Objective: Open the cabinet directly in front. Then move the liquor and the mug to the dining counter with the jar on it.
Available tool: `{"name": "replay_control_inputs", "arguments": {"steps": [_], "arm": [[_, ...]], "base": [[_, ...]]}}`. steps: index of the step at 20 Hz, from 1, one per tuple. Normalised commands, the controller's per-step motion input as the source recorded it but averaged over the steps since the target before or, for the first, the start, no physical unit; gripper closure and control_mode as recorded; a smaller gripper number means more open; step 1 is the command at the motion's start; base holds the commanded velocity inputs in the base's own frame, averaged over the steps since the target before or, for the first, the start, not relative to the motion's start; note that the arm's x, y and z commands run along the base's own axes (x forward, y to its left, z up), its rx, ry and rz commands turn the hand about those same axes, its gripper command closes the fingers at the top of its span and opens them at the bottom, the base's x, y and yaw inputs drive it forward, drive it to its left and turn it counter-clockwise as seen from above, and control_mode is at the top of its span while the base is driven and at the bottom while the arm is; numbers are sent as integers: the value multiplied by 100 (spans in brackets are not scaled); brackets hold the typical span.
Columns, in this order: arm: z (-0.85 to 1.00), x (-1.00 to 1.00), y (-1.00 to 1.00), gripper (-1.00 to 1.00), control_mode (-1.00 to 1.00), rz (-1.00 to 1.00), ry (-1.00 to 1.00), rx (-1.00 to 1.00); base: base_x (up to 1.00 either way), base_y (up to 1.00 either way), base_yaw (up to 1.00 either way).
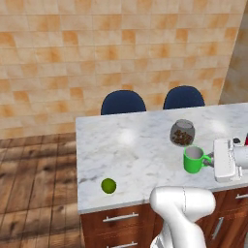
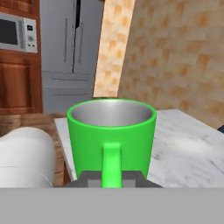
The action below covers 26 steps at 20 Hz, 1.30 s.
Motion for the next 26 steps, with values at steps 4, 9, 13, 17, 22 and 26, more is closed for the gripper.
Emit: {"name": "replay_control_inputs", "arguments": {"steps": [4, 9, 13, 17, 22, 26], "arm": [[-41, 21, 0, 100, -100, 9, -7, 0], [-25, 30, -1, 100, -100, 12, -1, 0], [-21, 30, -11, 100, -100, 15, 0, 0], [-24, 18, -18, 100, -100, 15, 0, 2], [-31, 15, -16, 100, -100, 14, 0, 2], [-18, 17, -8, 100, -100, 11, 2, 3]], "base": [[0, 0, 0], [0, 0, 0], [0, 0, 0], [0, 0, 0], [0, 0, 0], [0, 0, 0]]}}
